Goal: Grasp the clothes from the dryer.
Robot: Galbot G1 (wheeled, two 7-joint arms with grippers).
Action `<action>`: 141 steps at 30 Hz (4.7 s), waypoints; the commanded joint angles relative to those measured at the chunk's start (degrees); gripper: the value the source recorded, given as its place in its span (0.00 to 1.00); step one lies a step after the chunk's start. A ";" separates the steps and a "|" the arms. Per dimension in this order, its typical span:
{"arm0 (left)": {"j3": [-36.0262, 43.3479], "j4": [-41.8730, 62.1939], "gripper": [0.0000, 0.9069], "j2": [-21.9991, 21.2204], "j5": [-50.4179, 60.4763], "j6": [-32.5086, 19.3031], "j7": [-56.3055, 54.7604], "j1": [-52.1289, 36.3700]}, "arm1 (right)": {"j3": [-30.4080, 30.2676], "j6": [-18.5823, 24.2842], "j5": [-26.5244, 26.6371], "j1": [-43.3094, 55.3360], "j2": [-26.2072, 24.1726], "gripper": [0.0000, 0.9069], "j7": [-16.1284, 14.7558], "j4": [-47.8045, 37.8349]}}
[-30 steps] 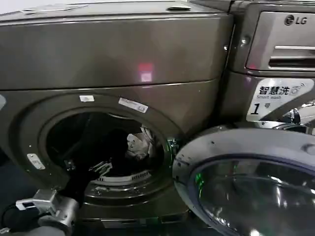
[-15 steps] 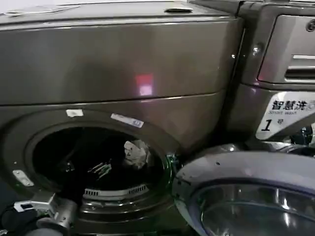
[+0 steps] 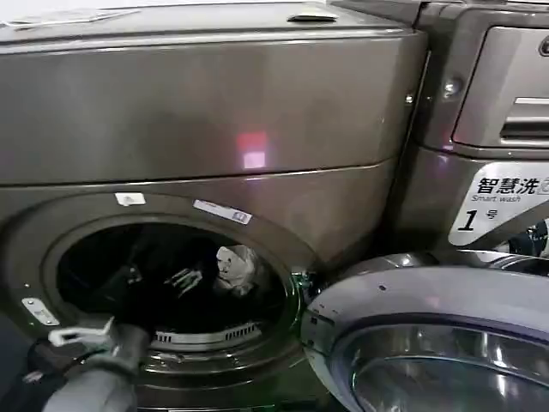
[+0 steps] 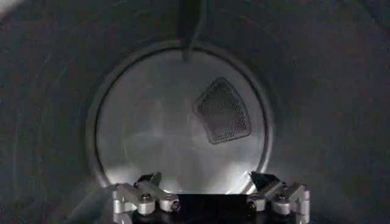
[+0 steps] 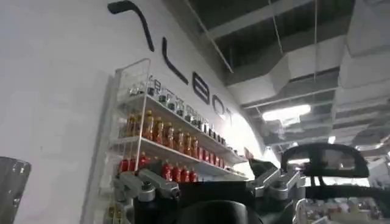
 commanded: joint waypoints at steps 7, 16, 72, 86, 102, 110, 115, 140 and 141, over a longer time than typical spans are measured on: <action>6.85 38.08 1.00 1.68 0.75 -2.72 3.79 -27.44 | -0.57 0.37 -0.25 0.69 -0.32 1.00 -0.29 -0.43; 15.53 48.24 1.00 4.80 5.98 0.32 24.10 -36.43 | -0.47 0.57 -0.20 0.59 -0.13 1.00 -0.69 -0.76; 43.11 77.09 0.09 5.75 51.80 -19.33 66.44 -52.64 | -1.25 1.20 -2.11 1.67 0.33 1.00 -1.17 -1.44; 41.68 76.92 0.00 5.41 50.66 -19.92 65.96 -53.52 | -1.59 1.58 -3.10 2.15 0.88 1.00 -1.43 -2.00; 19.32 60.55 0.00 6.55 18.05 -11.84 37.30 -42.08 | -2.56 1.73 -3.22 3.00 0.78 1.00 -1.05 -2.51; 7.76 46.34 0.00 3.97 9.57 -13.18 17.63 -30.99 | -2.35 2.01 -1.68 2.97 0.58 1.00 0.17 -2.21; 3.63 39.45 0.00 1.27 7.23 -16.90 8.86 -23.73 | -2.41 2.37 -1.66 3.12 0.27 1.00 0.16 -2.44; -3.55 31.30 0.00 -4.68 7.08 -22.41 -2.83 -16.74 | -2.35 3.62 -2.04 3.39 0.10 1.00 0.36 -2.61; -3.55 31.32 0.00 -4.63 7.11 -22.35 -2.77 -16.89 | -2.30 3.68 -2.03 3.30 0.09 1.00 0.35 -2.61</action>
